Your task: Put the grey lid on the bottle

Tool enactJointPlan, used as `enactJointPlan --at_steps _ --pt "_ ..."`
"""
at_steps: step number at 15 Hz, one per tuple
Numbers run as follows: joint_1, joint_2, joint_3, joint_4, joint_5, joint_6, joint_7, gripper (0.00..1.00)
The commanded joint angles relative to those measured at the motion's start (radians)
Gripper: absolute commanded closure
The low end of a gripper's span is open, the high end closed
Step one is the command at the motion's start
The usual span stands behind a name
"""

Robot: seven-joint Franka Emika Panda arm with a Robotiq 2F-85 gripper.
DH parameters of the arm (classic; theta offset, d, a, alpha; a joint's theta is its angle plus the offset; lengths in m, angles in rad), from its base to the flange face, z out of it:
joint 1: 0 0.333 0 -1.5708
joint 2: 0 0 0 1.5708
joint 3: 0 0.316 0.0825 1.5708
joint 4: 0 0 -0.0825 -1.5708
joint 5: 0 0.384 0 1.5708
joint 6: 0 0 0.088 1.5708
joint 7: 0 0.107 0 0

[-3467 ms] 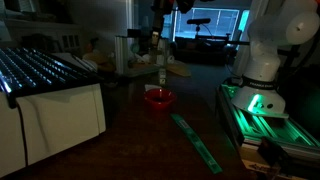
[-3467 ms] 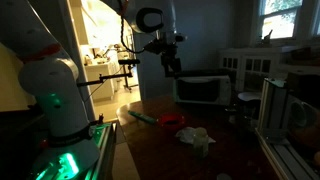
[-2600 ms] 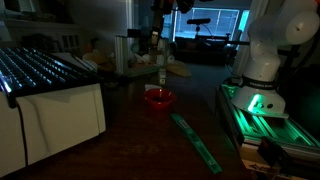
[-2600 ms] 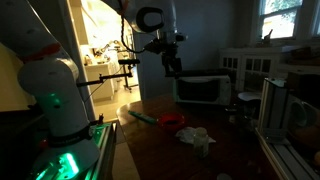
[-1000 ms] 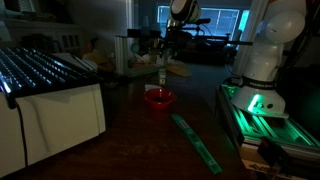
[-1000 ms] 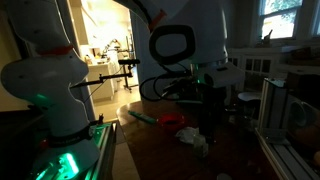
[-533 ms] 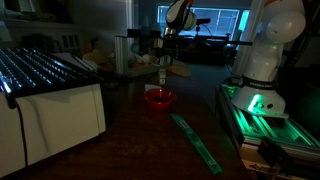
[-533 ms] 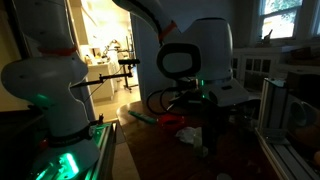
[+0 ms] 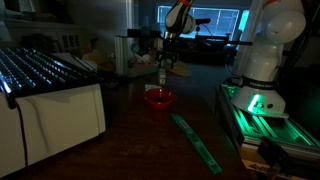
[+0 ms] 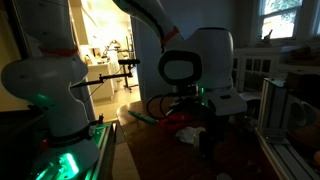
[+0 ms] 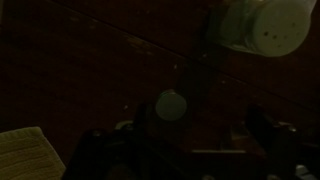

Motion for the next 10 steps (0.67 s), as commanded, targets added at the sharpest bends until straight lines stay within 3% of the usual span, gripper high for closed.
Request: enactJointPlan --at_steps 1,7,9,10 --pt "0.016 0.087 -0.025 0.036 0.005 0.045 0.030 0.00" --pt "0.008 0.190 -0.031 0.086 0.043 0.081 0.008 0.00" --pt "0.010 0.217 -0.031 0.105 0.047 0.084 0.008 0.05" --pt "0.009 0.235 -0.029 0.117 0.051 0.089 0.006 0.13"
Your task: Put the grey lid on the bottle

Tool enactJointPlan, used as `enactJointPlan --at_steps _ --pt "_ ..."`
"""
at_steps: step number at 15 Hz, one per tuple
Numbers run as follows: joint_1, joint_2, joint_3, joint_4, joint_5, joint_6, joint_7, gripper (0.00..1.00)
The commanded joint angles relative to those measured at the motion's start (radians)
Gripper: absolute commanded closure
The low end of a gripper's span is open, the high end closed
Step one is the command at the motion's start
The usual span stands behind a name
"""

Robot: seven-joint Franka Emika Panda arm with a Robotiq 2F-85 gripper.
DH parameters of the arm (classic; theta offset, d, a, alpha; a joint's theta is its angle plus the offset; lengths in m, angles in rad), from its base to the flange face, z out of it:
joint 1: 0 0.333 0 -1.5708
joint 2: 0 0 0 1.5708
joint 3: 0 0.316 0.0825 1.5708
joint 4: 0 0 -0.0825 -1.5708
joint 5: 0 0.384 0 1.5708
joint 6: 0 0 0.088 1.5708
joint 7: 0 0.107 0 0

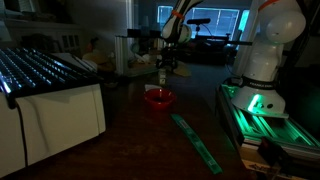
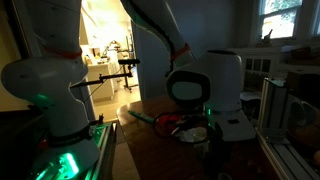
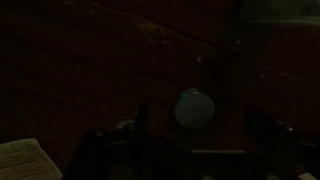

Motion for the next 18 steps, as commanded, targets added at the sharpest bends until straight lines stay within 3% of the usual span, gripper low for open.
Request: enactJointPlan --at_steps 1,2,3,5,7,10,11,12,13,15,16,18 --pt "0.011 0.073 -0.006 0.050 0.031 0.025 -0.005 0.11" --pt "0.007 0.088 -0.002 0.062 0.039 0.030 -0.010 0.16" --pt "0.005 0.099 0.001 0.070 0.042 0.031 -0.014 0.11" --pt "0.005 0.117 0.002 0.088 0.045 0.026 -0.016 0.11" --pt "0.010 0.132 0.000 0.103 0.043 0.024 -0.013 0.14" --pt "0.017 0.146 -0.002 0.112 0.040 0.022 -0.012 0.25" --pt "0.018 0.150 -0.002 0.114 0.040 0.022 -0.011 0.24" --pt "0.022 0.153 -0.004 0.116 0.037 0.019 -0.008 0.36" --pt "0.024 0.156 -0.005 0.118 0.036 0.019 -0.008 0.34" --pt "0.026 0.152 -0.007 0.121 0.036 0.016 -0.006 0.52" --pt "0.026 0.146 -0.006 0.120 0.038 0.014 -0.008 0.67" --pt "0.032 0.132 -0.013 0.114 0.031 0.012 -0.002 0.77"
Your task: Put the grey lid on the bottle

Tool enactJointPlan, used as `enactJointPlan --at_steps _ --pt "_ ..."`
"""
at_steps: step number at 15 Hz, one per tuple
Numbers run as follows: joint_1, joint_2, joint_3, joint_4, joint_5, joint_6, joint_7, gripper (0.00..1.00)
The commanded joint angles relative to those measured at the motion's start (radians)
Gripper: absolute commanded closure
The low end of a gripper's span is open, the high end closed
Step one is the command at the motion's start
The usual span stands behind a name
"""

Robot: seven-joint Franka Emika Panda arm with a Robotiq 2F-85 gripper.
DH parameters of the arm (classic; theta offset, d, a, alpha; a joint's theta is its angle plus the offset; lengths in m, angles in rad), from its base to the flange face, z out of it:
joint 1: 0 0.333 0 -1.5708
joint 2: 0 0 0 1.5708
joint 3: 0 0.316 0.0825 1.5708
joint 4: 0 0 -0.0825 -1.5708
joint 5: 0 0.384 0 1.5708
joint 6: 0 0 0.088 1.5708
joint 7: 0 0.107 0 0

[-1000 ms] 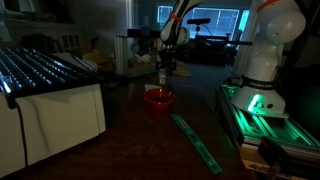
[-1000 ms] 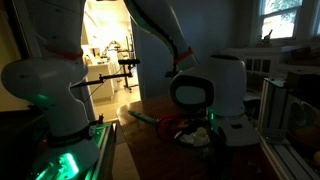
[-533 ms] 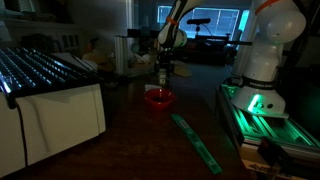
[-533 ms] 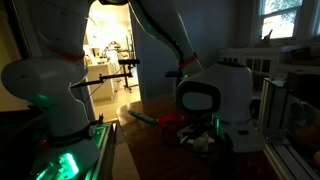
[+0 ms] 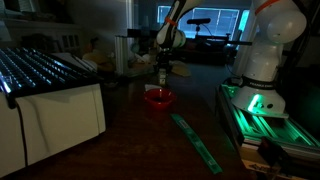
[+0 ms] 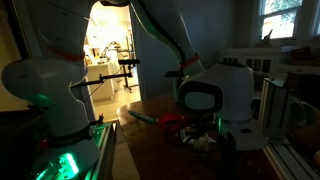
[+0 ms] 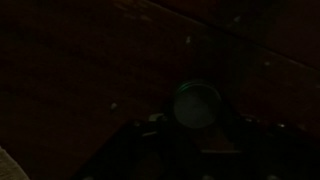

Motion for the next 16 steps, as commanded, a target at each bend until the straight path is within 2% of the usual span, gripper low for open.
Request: enactJointPlan --at_steps 1,7,16 --pt "0.017 -0.001 -0.015 0.003 0.012 -0.001 -0.001 0.77" --pt "0.071 -0.177 -0.077 -0.067 -0.059 -0.094 0.008 0.78" --pt "0.062 -0.483 0.017 -0.182 -0.069 -0.261 -0.135 0.78"
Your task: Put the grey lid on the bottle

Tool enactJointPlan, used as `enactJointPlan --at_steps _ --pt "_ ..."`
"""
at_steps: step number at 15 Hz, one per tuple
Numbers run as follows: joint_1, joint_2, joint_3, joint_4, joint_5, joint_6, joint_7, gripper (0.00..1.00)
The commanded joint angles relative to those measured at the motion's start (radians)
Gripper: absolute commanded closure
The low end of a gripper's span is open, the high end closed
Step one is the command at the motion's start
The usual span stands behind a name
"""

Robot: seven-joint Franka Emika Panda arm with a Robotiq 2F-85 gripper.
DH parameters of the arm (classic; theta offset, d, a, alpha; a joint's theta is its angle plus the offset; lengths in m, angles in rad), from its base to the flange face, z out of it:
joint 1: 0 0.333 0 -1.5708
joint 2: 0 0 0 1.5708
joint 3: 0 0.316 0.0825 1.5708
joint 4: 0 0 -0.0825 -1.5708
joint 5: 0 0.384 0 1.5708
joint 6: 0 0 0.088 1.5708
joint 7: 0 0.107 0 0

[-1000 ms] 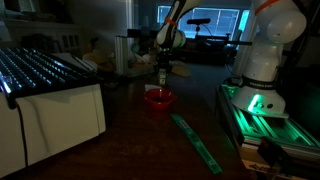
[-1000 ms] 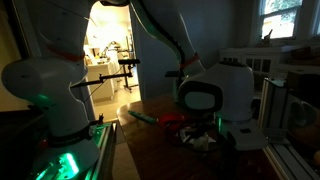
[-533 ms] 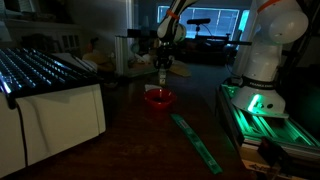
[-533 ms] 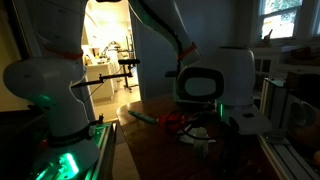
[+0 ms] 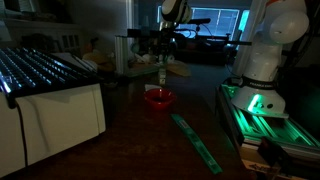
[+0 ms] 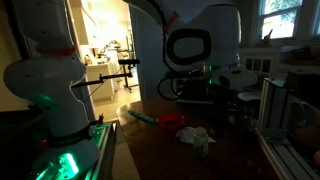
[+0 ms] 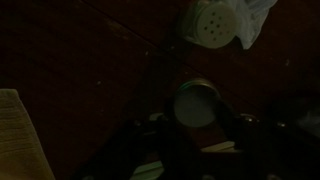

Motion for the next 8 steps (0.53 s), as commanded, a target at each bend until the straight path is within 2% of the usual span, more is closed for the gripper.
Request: enactJointPlan --at_steps 1,8 --pt "0.000 -0.130 0.031 -0.085 -0.009 -0.055 -0.056 0.78" --pt "0.002 -0.223 0.068 -0.189 0.005 -0.028 -0.112 0.78"
